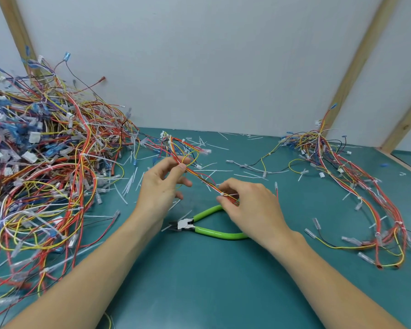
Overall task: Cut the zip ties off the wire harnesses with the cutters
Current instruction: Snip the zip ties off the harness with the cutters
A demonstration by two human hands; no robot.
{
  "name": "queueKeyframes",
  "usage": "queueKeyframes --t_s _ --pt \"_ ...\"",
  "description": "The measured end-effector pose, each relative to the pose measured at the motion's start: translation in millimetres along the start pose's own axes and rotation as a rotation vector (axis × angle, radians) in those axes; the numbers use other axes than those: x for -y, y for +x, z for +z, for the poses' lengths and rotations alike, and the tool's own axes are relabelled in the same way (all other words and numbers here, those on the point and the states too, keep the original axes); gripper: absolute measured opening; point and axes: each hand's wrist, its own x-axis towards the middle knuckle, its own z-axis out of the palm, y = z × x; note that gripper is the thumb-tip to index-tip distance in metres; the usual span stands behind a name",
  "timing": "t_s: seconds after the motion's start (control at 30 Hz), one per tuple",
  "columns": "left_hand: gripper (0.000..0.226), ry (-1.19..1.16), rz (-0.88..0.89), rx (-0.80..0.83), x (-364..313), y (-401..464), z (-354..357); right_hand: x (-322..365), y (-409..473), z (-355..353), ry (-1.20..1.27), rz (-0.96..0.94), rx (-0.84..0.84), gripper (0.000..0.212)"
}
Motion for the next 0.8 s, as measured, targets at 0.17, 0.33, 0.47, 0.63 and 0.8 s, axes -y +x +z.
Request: queueKeyframes --t_s 0.17,0.33,0.47,0.63,0.8 --pt "0.019 -0.079 -0.064 -0.099 1 4 -4 -2 2 2 0.028 0.009 -0.052 0.014" --pt "0.010 -0.166 -0.152 -0.173 1 5 -7 -1 2 4 0.184 -0.040 -0.103 0.013" --pt "0.016 -0.155 -0.174 -0.049 -1 1 -3 1 1 6 0.314 -0.097 -0.115 0.015" --pt "0.017 -0.019 -0.067 0.214 0 -8 7 5 -2 8 0.381 -0.141 -0.136 0.011" --pt "0.018 -0.076 -0.096 0.215 0 -9 7 4 -2 10 0.424 -0.117 -0.172 0.013"
